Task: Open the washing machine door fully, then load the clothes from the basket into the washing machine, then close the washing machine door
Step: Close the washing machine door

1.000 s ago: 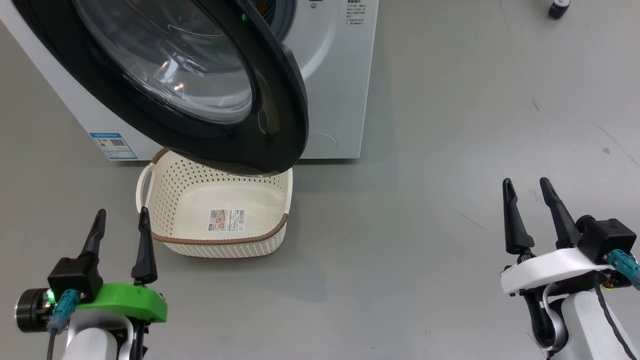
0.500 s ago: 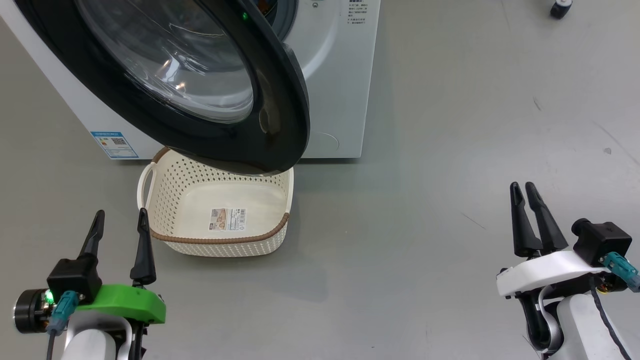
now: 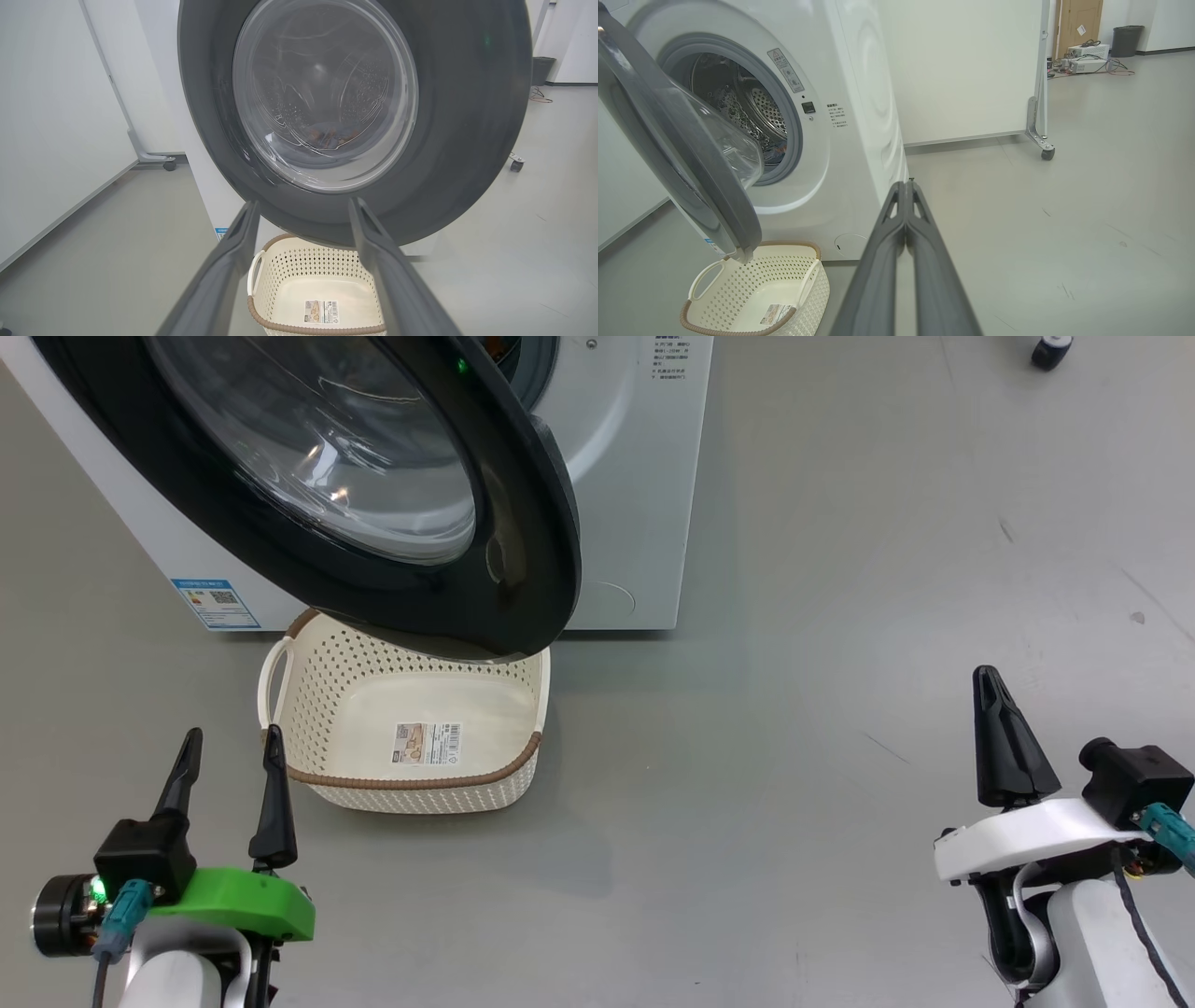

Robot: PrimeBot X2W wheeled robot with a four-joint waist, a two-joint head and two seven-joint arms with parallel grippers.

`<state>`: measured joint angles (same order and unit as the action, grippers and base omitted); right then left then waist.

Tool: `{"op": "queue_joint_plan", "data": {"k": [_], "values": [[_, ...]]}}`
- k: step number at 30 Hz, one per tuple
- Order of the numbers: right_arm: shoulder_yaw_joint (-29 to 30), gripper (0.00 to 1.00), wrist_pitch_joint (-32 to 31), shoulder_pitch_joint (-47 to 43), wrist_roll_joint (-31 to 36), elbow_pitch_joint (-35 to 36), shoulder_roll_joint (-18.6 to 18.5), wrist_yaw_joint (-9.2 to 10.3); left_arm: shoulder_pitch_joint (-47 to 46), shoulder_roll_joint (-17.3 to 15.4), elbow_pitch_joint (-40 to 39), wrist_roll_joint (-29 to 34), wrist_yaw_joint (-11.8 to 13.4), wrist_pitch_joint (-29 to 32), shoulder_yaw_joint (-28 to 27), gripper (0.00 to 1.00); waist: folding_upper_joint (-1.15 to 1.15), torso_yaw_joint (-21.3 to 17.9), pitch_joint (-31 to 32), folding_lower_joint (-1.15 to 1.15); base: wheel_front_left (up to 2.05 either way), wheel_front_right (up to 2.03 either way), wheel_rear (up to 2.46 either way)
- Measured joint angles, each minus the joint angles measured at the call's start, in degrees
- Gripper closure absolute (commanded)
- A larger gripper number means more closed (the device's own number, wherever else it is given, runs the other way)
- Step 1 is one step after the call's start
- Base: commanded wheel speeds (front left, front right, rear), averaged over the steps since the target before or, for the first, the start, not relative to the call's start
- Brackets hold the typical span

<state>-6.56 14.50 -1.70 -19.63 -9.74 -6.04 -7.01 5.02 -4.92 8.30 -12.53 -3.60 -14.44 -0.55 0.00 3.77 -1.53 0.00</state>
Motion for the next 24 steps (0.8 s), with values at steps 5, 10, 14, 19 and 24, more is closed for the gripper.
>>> {"op": "queue_joint_plan", "data": {"k": [5, 10, 14, 19, 24], "values": [[-0.07, 1.00, -0.01, 0.44, -0.02, 3.64, 0.38, 0.00, 0.00, 0.15, -0.02, 0.43, -0.41, 0.01, -0.73, 0.00, 0.00, -0.03, -0.15, 0.00, 0.00, 0.00, 0.00], [-2.14, 1.00, 0.00, 4.14, -0.02, 10.84, 0.38, 0.00, -0.01, 0.34, -0.04, 0.45, -0.52, 0.01, -0.91, 0.00, 0.00, -0.09, -0.32, 0.00, 0.00, 0.00, 0.00], [-6.68, 1.00, 0.01, 7.48, -1.70, 17.36, 0.33, 0.00, -0.02, 0.45, -0.02, 0.62, -0.92, 0.00, -0.87, 0.00, 0.00, -0.11, -0.44, 0.00, 0.00, 0.00, 0.00], [-15.39, 1.00, 0.04, 10.11, -2.57, 23.05, -1.43, 0.00, -0.07, 0.64, -0.07, 0.87, -0.99, 0.01, -0.73, 0.00, 0.00, 0.14, -0.56, 0.00, 0.00, 0.00, 0.00], [-21.87, 1.00, 0.05, 11.25, -2.66, 25.23, -4.38, 0.00, -0.25, 1.05, -0.02, 0.93, -1.49, 0.01, 0.64, 0.00, 0.00, 1.10, -0.75, 0.00, 0.00, 0.00, 0.00]]}}
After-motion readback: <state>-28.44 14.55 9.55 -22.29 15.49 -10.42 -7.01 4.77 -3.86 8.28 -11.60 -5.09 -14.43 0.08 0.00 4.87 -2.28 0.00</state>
